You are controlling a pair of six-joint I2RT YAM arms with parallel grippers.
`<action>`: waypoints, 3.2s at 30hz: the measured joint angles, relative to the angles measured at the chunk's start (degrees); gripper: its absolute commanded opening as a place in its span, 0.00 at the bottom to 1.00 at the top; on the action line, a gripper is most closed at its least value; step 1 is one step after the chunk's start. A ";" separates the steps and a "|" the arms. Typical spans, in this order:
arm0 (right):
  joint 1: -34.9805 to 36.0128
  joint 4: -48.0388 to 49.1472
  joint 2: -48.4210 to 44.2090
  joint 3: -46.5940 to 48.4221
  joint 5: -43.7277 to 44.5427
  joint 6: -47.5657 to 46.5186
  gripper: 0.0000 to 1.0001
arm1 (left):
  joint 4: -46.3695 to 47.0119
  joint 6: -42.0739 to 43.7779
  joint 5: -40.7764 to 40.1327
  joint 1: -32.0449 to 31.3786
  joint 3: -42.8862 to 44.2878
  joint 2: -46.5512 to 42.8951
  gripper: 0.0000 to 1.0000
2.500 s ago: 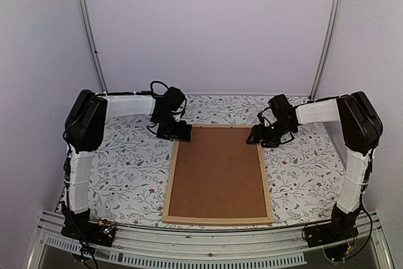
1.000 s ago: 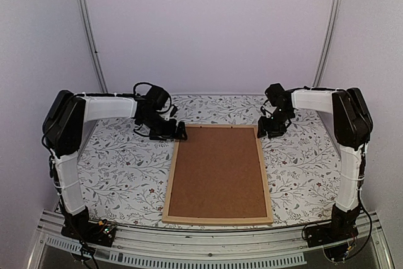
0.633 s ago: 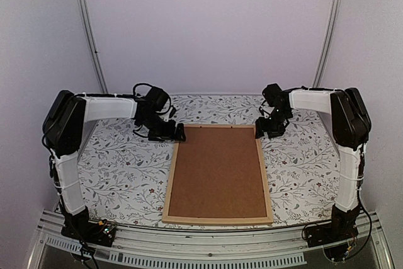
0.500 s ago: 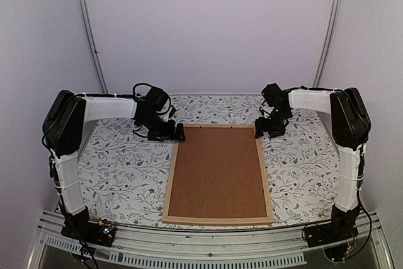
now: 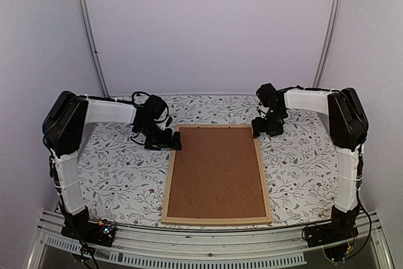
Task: Put the photo into the frame
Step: Press the fastener onto the backboard.
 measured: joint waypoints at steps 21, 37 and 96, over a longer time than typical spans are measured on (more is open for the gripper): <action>3.30 -2.12 1.64 2.95 5.16 4.15 0.76 | 9.35 -7.54 14.51 1.36 -7.15 -1.66 0.60; 7.50 -5.79 3.98 6.40 14.62 7.26 0.76 | 9.53 -10.05 12.20 0.50 -7.13 -1.81 0.61; 10.88 -10.99 -12.24 -10.01 8.79 12.17 0.82 | 11.06 -10.91 -2.99 -3.80 -8.39 -3.98 0.00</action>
